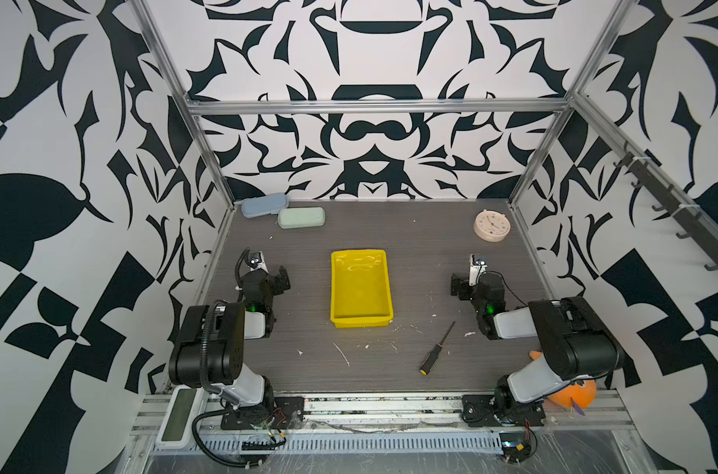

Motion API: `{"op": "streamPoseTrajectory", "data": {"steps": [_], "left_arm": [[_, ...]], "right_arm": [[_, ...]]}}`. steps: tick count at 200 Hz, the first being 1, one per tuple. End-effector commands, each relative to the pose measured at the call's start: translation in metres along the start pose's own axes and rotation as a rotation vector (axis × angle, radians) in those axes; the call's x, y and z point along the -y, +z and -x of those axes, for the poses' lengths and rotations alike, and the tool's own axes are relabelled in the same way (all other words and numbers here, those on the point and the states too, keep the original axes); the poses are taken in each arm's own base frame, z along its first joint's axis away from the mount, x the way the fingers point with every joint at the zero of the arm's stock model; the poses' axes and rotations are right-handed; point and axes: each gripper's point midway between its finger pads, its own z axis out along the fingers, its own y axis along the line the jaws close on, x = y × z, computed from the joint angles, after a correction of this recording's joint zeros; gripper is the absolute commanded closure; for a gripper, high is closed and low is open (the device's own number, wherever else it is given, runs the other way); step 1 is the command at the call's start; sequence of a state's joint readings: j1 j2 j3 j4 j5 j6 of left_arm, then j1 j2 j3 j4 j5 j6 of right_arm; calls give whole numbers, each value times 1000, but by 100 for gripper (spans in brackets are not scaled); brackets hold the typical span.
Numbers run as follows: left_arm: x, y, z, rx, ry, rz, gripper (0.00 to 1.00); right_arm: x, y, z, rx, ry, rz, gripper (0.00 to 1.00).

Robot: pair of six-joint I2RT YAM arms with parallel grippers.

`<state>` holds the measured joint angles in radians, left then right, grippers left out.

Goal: Put the screwdriver in the bin
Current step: Pick up the screwdriver from the bottom-center of the table.

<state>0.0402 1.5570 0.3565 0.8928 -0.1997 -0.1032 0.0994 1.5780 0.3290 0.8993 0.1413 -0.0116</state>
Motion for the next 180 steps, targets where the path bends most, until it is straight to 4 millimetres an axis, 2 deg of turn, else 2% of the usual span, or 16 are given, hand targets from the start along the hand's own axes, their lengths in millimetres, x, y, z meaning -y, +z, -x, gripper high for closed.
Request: {"op": "streamPoseTrajectory", "data": {"steps": [1,180], "left_arm": [[2,2,13,35,1,-8,1],[2,2,14,37,1,-8,1]], "right_arm": [[1,-1,23,66,4,-2,0],[-1,0,23,64,-4,10,0]]}}
